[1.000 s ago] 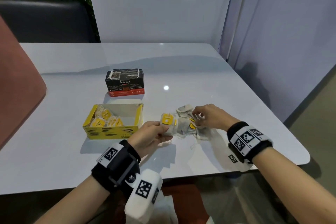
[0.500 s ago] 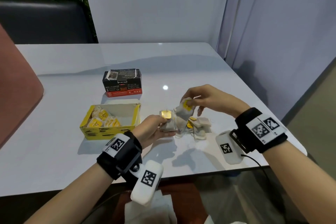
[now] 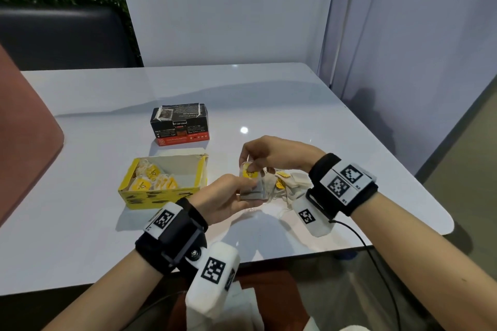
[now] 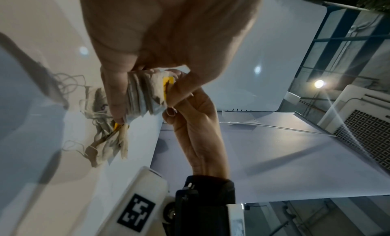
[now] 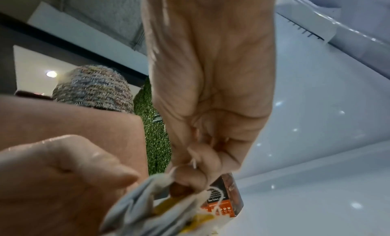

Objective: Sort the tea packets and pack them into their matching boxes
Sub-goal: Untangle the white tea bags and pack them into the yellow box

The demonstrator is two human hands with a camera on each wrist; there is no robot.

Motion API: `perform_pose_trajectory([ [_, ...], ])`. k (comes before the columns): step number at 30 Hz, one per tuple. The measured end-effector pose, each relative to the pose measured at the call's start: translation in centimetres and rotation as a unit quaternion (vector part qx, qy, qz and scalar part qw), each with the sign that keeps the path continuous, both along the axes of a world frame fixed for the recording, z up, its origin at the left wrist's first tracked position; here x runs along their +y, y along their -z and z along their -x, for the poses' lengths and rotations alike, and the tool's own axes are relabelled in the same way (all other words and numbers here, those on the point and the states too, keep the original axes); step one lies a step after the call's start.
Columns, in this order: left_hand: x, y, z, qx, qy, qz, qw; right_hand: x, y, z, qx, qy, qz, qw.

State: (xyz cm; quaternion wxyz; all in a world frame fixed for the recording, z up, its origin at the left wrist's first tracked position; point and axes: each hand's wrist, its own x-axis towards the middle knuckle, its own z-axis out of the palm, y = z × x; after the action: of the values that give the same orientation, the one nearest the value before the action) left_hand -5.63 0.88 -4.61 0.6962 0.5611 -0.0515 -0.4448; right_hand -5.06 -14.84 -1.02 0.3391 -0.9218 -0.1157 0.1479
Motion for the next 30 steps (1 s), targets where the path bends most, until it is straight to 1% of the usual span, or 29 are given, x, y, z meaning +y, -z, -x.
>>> perform_pose_trajectory([
  [4, 0.2, 0.4, -0.2, -0.033, -0.017, -0.028, 0.999, -0.4, 0.3, -0.2, -0.061, 0.051, 0.041, 0.996],
  [6, 0.6, 0.8, -0.4, -0.049, -0.034, -0.035, 0.998, -1.0, 0.7, -0.3, -0.084, 0.070, 0.106, 0.988],
  [7, 0.9, 0.9, -0.6, -0.053, -0.042, -0.035, 0.997, -1.2, 1.0, -0.3, -0.084, 0.061, 0.155, 0.983],
  [9, 1.4, 1.1, -0.9, -0.059, -0.052, -0.034, 0.996, -1.1, 1.9, 0.1, -0.064, 0.014, 0.246, 0.967],
  [11, 1.8, 1.0, -1.1, -0.059, -0.057, -0.032, 0.996, -0.6, 2.8, 0.4, -0.050, -0.022, 0.304, 0.951],
  [14, 2.0, 0.9, -1.3, -0.044, -0.063, -0.027, 0.997, 0.0, 3.8, 0.4, -0.075, 0.001, 0.357, 0.931],
  [15, 2.0, 0.8, -1.3, -0.037, -0.065, -0.030, 0.997, 0.0, 4.1, 0.3, -0.083, 0.017, 0.362, 0.928],
  [17, 2.2, 0.9, -1.4, -0.021, -0.068, -0.032, 0.997, -0.1, 4.4, 0.2, -0.081, 0.047, 0.337, 0.937],
  [22, 2.5, 0.9, -1.5, 0.003, -0.090, -0.030, 0.995, -1.3, 3.4, 0.9, -0.076, 0.122, 0.195, 0.970],
  [25, 2.6, 1.0, -1.3, 0.014, -0.084, -0.030, 0.996, -2.2, 1.4, 1.8, -0.080, 0.146, 0.115, 0.979],
  [27, 2.3, 1.0, -1.1, 0.020, -0.073, -0.035, 0.996, -2.2, 0.1, 2.4, -0.115, 0.165, 0.115, 0.973],
  [30, 1.5, 1.0, -0.5, 0.032, -0.066, -0.026, 0.997, -0.5, -0.6, 2.9, -0.202, 0.205, 0.182, 0.940],
])
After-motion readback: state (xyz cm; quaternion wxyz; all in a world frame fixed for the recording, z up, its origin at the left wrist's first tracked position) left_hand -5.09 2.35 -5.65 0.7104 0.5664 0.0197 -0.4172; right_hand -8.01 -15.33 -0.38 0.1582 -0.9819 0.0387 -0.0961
